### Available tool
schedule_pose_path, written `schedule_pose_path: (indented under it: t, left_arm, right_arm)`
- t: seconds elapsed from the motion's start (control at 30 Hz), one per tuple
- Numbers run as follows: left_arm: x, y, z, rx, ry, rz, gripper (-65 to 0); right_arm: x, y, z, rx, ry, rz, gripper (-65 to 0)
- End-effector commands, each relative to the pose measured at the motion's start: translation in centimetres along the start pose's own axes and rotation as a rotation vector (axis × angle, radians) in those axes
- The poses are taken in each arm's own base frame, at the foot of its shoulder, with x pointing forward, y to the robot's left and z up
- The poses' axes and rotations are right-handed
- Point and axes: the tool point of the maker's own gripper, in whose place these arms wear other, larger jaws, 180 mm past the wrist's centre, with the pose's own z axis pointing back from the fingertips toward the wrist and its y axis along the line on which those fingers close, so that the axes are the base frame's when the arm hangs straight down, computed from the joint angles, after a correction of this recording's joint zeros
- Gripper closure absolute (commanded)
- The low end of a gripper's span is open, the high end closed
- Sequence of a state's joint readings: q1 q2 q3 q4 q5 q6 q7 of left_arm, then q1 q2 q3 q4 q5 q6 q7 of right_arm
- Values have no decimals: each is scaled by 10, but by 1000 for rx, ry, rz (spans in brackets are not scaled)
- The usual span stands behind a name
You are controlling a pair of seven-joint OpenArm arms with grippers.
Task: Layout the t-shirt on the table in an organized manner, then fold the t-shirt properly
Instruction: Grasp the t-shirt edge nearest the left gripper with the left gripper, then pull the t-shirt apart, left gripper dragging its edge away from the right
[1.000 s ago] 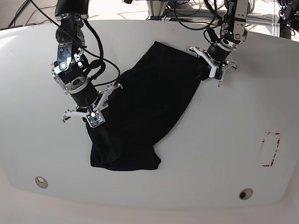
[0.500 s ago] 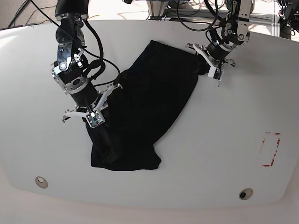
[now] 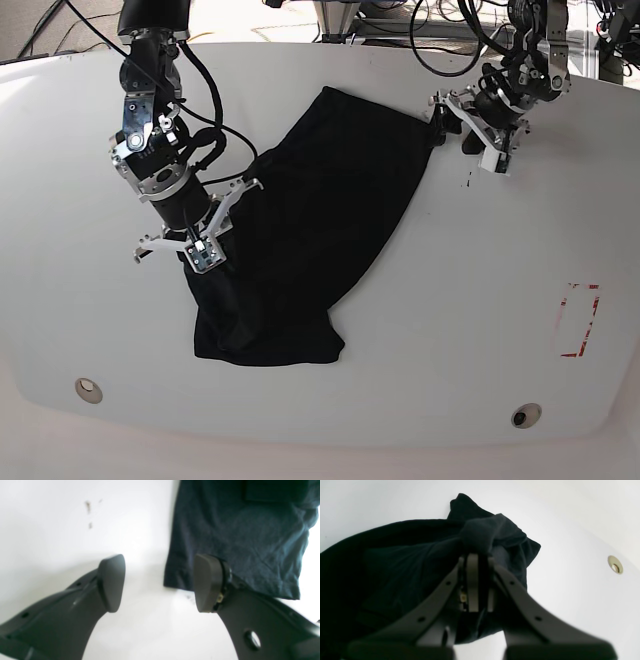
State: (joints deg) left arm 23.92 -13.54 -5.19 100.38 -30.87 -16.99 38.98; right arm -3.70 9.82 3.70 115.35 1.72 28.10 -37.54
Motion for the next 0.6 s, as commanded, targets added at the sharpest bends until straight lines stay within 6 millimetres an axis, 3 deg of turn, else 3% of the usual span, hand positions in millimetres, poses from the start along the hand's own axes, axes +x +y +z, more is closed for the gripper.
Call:
schedule_pose_path:
  t: [0.0, 0.33, 0.57]
  left_arm:
    - [3, -4, 5, -45, 7, -23, -403]
    - [0, -13, 5, -91, 25, -54, -403]
    - [-10, -32, -2, -143, 56, -70, -403]
  right_arm:
    - [18, -6, 2, -16, -67, 2, 0]
    - [15, -6, 0, -13, -58, -2, 0]
    - [15, -6, 0, -13, -58, -2, 0]
